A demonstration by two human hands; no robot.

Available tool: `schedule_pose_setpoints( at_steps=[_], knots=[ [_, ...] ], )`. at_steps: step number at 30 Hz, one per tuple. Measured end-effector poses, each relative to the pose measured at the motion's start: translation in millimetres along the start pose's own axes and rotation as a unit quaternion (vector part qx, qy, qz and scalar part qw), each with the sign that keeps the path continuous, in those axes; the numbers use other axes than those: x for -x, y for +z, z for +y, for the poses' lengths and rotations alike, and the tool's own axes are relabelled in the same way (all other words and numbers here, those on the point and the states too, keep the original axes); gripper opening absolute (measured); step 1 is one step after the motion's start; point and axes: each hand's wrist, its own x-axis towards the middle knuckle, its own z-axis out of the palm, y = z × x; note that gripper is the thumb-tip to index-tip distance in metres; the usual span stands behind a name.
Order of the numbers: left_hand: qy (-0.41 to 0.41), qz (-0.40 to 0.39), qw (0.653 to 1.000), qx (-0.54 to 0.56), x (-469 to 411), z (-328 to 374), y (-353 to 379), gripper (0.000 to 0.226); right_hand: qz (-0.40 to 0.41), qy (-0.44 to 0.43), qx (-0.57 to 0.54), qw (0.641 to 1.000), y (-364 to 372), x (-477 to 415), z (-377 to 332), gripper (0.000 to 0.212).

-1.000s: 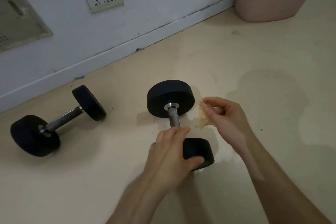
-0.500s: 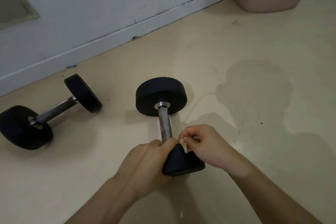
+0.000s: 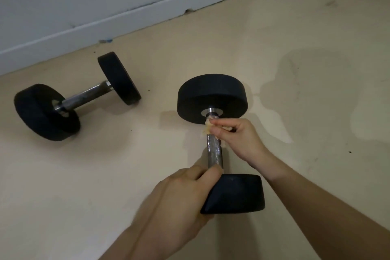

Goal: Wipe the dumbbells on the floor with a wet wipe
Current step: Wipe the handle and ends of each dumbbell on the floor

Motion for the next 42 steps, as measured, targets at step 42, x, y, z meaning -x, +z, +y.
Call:
schedule_pose_setpoints(
  at_steps=[42],
  knots=[
    [0.074,0.014,0.996,0.053,-24.8,57.4,48.0,0.065,-0.023,-0.105,0.309,0.945,-62.5,-5.6,-7.4,0.014]
  ],
)
